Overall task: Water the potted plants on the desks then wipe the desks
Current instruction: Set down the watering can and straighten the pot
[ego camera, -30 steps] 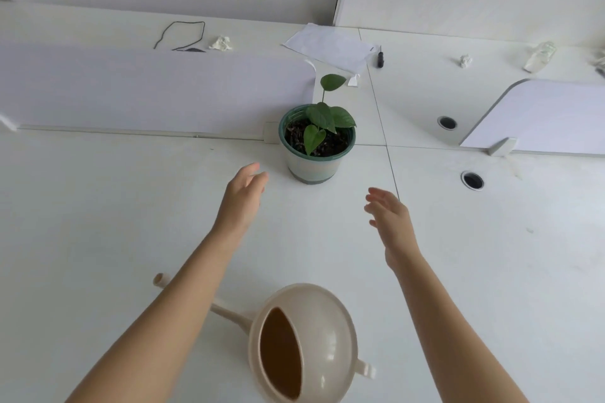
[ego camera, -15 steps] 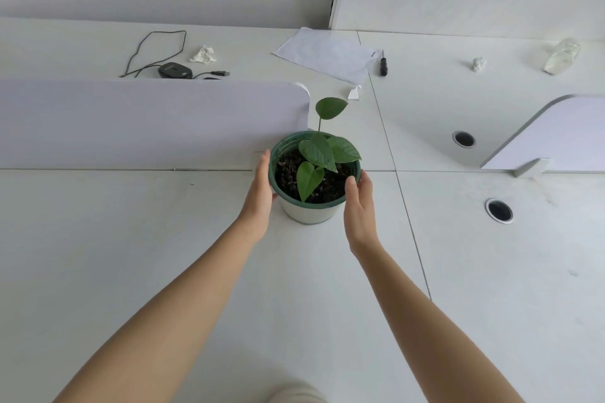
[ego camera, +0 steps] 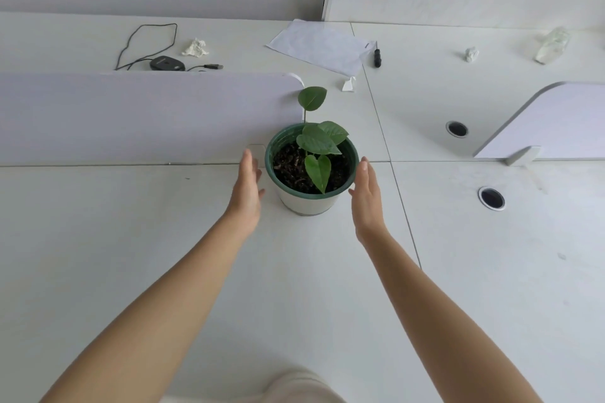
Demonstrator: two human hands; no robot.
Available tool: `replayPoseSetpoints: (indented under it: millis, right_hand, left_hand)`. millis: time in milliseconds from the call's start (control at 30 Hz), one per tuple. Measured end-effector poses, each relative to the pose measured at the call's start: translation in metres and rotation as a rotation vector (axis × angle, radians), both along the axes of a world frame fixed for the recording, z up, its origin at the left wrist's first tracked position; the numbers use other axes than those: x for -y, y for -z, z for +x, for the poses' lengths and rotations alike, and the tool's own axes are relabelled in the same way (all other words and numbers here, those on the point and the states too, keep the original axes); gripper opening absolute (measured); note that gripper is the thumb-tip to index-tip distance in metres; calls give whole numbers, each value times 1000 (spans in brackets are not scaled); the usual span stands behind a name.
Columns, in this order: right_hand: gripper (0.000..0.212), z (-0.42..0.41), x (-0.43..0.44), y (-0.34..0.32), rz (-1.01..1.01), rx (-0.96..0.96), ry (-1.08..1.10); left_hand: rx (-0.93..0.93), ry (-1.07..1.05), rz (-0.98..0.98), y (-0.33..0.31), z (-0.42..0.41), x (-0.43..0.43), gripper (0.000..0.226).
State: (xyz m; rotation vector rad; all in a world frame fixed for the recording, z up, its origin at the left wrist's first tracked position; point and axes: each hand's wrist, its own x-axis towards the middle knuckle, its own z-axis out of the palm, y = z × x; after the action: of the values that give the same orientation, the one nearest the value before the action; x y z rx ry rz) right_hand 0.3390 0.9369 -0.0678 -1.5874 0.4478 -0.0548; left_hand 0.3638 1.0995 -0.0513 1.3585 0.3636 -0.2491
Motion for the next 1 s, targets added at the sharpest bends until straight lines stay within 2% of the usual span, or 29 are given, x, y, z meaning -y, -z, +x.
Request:
replayPoseSetpoints:
  millis: [100, 200, 300, 400, 567, 833, 1000]
  right_hand:
    - [52, -2, -4, -3, 30, 8, -19]
    - [39, 6, 4, -11, 29, 14, -48]
    - [49, 15, 14, -17, 22, -24, -91]
    - [60, 22, 19, -17, 5, -72, -105]
    - [56, 10, 10, -6, 77, -25, 44]
    - [61, 9, 13, -17, 48, -77, -112]
    - [60, -49, 17, -25, 88, -90, 0]
  left_hand:
    - [12, 120, 15, -9, 6, 10, 39]
    - [14, 167, 54, -2, 0, 12, 43]
    - [9, 197, 69, 6, -12, 10, 54]
    - [36, 162, 66, 9, -21, 11, 52]
    - [19, 95, 37, 0, -11, 11, 48]
    - [-26, 71, 84, -2, -25, 15, 55]
    - [-79, -56, 85, -23, -70, -12, 55]
